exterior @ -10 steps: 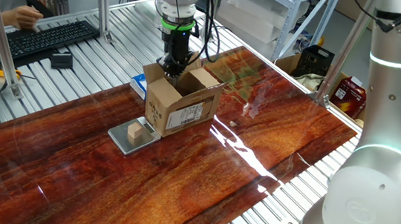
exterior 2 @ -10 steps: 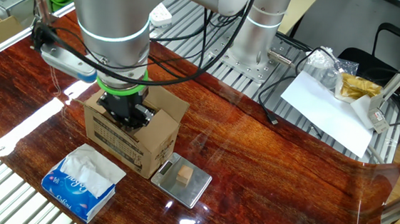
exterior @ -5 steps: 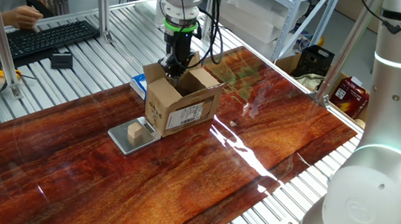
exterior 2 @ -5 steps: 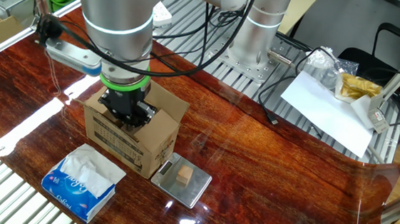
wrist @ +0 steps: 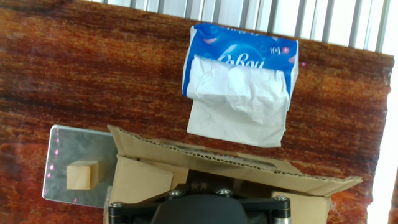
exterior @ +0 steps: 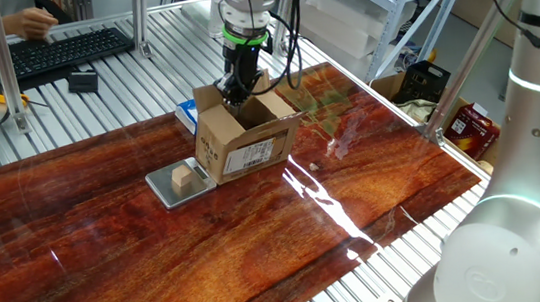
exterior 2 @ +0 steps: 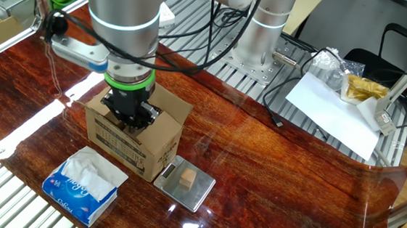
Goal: Open a box
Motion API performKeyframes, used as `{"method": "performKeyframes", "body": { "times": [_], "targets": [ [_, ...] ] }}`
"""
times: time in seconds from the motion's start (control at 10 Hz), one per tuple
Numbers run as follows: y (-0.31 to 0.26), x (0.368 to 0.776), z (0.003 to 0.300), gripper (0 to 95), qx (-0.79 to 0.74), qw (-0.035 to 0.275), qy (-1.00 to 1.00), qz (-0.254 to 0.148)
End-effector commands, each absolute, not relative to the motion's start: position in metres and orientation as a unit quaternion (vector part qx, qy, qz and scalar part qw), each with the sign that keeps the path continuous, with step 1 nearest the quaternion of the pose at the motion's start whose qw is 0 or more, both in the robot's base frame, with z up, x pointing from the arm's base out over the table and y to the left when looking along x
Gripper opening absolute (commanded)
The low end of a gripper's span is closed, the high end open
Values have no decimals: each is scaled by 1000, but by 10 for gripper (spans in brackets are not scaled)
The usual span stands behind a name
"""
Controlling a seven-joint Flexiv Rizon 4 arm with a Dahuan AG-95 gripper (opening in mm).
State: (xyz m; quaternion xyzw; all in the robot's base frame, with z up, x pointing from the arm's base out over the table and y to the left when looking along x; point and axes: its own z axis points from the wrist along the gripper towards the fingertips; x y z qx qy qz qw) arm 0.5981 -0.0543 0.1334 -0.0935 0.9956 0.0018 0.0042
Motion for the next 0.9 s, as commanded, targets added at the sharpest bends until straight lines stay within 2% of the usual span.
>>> {"method": "performKeyframes", "body": {
  "times": [0.1, 0.4, 0.9],
  "targets": [
    [-54, 597, 133, 0, -99, 13, 995, 0],
    [-54, 597, 133, 0, -100, -3, 995, -3],
    [-61, 593, 136, 0, -109, -5, 994, -4]
  ]
}}
